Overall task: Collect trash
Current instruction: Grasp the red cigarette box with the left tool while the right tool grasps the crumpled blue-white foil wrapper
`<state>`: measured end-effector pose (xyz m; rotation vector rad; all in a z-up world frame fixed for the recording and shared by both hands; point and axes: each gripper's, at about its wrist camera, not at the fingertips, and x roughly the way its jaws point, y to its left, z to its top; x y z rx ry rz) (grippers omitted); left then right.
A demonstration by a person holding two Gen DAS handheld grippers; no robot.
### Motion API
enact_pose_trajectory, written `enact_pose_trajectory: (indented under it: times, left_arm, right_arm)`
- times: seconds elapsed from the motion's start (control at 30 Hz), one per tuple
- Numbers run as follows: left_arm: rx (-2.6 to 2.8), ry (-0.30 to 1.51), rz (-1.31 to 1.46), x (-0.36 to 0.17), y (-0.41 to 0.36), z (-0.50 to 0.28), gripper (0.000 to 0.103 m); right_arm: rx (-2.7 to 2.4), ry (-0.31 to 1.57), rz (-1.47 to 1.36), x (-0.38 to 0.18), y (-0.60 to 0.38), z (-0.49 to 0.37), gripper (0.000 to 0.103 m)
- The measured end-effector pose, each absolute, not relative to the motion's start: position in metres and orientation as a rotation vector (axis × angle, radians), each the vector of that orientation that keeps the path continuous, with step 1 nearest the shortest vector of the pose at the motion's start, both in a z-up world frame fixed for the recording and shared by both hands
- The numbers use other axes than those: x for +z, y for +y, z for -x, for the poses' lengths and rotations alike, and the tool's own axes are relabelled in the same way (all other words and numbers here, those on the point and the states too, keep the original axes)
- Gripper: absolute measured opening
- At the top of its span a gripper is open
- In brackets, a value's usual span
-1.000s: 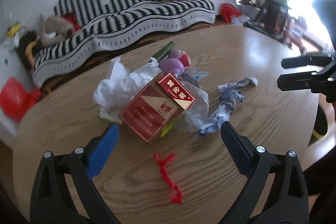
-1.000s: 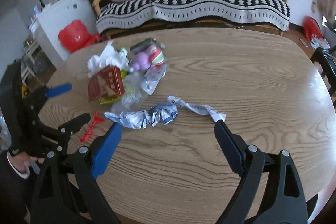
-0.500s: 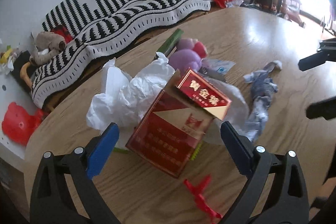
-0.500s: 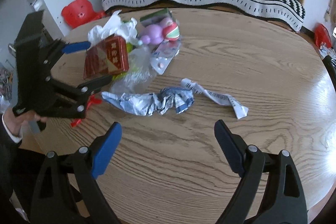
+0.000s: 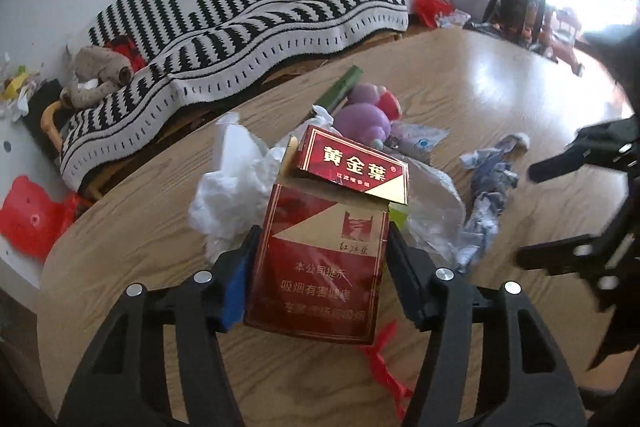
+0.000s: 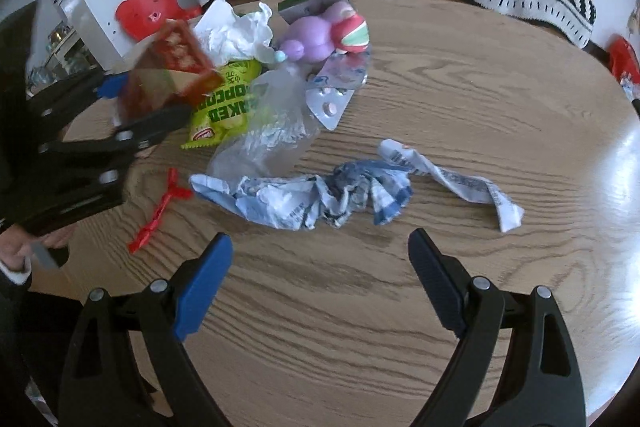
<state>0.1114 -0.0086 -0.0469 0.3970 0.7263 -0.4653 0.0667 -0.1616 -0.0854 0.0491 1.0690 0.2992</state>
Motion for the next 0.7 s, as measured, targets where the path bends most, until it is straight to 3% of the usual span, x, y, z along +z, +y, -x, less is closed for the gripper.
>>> enact_pose_trajectory:
  times: [0.47, 0.7]
  left_arm:
    - [-0.395, 0.733, -0.241, -0.013, 0.007, -0.088, 0.059]
    - [-0.370, 0.751, -0.192, -0.012, 0.012, -0.086, 0.059]
  right_arm:
    - [0.278, 1.078, -0.075, -0.095, -0.154, -0.102, 0.091]
    - [0.334, 1.119, -0.303, -0.091, -0.187, -0.106, 0.091]
